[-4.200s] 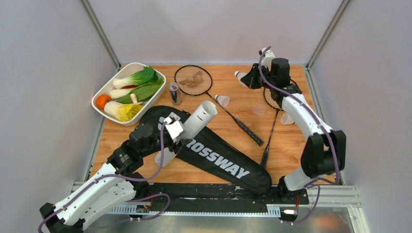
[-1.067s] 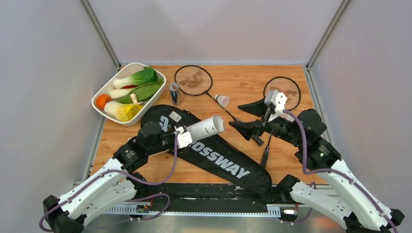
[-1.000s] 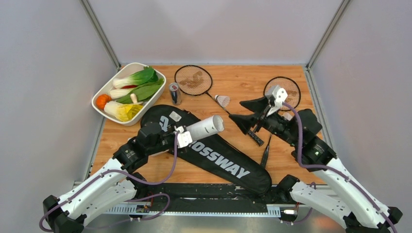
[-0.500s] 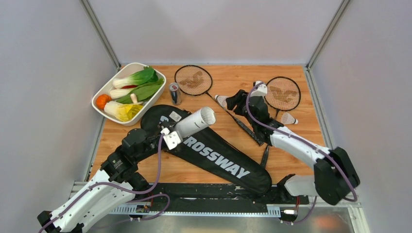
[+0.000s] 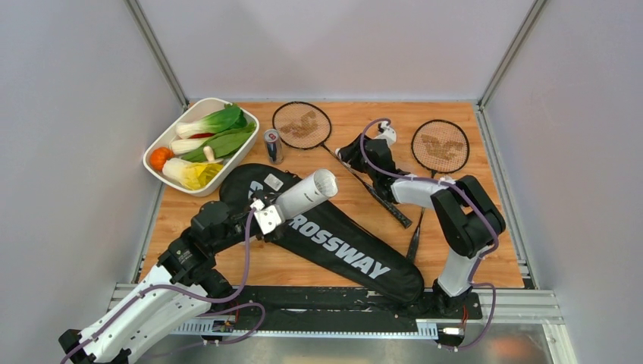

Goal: Pack up the badminton gear

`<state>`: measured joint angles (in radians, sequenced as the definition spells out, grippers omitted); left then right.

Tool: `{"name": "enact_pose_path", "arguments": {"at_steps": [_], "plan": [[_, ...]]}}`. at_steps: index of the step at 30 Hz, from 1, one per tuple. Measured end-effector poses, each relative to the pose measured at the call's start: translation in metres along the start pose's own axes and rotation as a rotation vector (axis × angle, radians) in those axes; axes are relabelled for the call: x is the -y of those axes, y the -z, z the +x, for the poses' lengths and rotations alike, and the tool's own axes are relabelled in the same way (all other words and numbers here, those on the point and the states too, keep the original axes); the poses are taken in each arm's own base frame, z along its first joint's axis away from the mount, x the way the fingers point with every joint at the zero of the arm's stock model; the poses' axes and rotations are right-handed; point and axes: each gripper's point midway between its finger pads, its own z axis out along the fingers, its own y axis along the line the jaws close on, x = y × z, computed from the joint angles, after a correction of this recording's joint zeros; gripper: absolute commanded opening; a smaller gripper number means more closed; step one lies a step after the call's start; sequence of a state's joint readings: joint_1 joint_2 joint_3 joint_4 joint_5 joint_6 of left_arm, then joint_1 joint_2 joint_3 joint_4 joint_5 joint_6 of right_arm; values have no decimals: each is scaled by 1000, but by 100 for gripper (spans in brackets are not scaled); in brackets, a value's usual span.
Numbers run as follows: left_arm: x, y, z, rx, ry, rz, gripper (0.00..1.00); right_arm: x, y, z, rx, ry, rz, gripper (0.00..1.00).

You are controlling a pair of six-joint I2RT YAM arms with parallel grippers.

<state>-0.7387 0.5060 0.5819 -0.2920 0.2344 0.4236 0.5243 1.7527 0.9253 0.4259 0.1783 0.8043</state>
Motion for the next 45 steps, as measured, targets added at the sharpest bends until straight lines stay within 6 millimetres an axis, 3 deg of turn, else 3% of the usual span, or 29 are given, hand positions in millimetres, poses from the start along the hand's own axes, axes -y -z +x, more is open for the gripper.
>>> {"name": "enact_pose_path", "arguments": {"at_steps": [5,10,14,25,32,37,45], "plan": [[1,-1,0,2,6,5,2,4,-27,6,-7,-10,20,49],[2,-1,0,4,10,11,1,12,-40,12,-15,-12,50,43],[2,-2,0,3,11,13,1,19,-47,16,-22,-10,76,45],[4,-4,2,-5,14,23,1,23,-48,16,-29,31,95,47],[4,-5,3,-9,15,25,1,9,-34,-10,18,97,82,53],[5,-5,4,-11,16,26,1,4,-35,-19,11,151,49,51],[5,-5,3,-11,16,26,1,19,-46,-13,-26,182,66,54]]}}
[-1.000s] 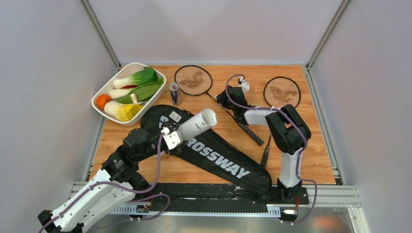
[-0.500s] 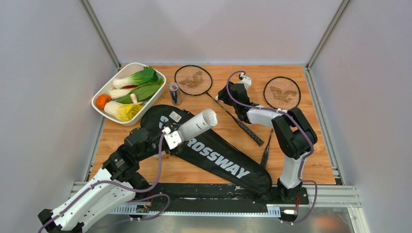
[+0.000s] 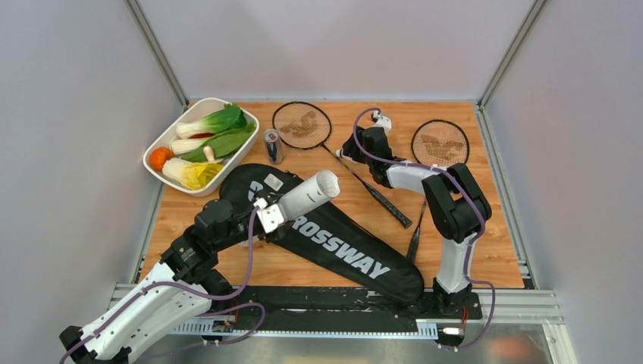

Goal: Pack up the badminton gear

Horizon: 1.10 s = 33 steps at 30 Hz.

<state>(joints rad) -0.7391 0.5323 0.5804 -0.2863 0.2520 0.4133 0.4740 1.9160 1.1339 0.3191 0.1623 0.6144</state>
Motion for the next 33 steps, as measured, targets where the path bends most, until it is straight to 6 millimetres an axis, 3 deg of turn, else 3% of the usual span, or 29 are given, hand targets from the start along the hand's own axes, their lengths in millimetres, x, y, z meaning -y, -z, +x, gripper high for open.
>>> {"name": "enact_pose_path", "arguments": {"at_steps": [6,13,17,21,26,30,33], "plan": [[0,-1,1,-3,1,1,1,16,-8,18,-48,20,30,46],[1,-2,2,-10,2,5,0,19,-12,25,-84,30,-6,1],[0,-2,3,-11,3,4,0,19,-11,18,-81,27,-53,0],[1,-2,5,-15,2,6,1,17,2,7,-98,67,-105,0],[4,-5,12,-35,7,16,1,-15,48,-47,-45,184,-234,0],[5,-7,16,-49,10,20,1,-52,108,-95,31,305,-361,0],[4,-7,17,-55,11,17,1,-81,160,-119,73,393,-475,0]]}}
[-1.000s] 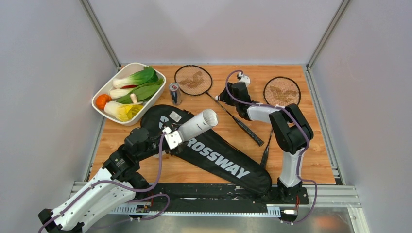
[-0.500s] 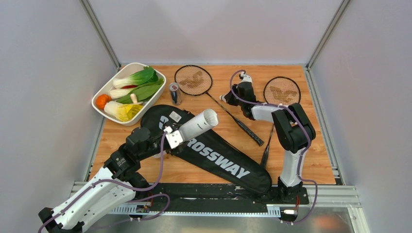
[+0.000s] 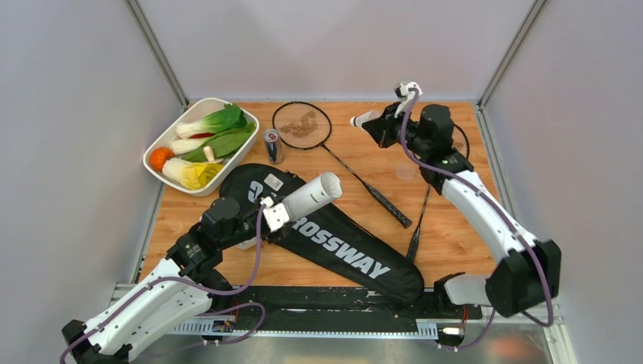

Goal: Pack up the badminton gear

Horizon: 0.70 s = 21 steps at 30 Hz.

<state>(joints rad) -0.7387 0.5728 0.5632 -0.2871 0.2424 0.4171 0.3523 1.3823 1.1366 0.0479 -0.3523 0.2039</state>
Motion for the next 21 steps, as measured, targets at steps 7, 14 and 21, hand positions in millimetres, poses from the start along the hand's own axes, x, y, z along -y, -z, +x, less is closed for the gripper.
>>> {"name": "enact_pose_path", "arguments": {"at_steps": [7,14,21], "plan": [[-1,-2,4,-16,3,-2,1,-79,84,-48,63,146,-230,0],[0,-3,5,-23,5,2,1,-138,127,-21,-42,184,-445,0],[1,-5,8,-33,8,8,1,-172,139,9,-146,175,-565,0]]}}
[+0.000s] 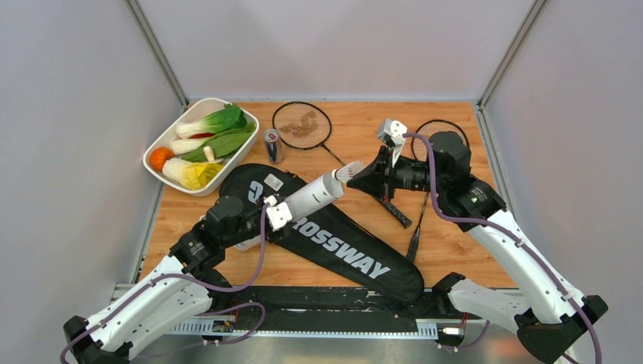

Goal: Pack up the badminton gear

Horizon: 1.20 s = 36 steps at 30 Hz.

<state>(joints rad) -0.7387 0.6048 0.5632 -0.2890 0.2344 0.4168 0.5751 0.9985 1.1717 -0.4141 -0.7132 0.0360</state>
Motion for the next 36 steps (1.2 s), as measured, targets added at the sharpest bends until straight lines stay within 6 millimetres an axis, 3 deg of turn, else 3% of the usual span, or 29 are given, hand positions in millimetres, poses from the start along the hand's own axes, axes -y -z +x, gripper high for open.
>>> {"name": "enact_pose_path", "arguments": {"at_steps": [8,17,27,36], "plan": [[2,0,-1,5,-1,11,1,-23,-23,14,-67,-14,-99,0],[4,0,-2,13,-2,23,1,-29,-15,8,-53,-2,-89,0],[10,2,-10,52,-14,56,1,-17,-35,28,-126,-51,-100,0],[10,2,-9,49,-13,57,1,-23,-44,31,-151,-50,-141,7]]}}
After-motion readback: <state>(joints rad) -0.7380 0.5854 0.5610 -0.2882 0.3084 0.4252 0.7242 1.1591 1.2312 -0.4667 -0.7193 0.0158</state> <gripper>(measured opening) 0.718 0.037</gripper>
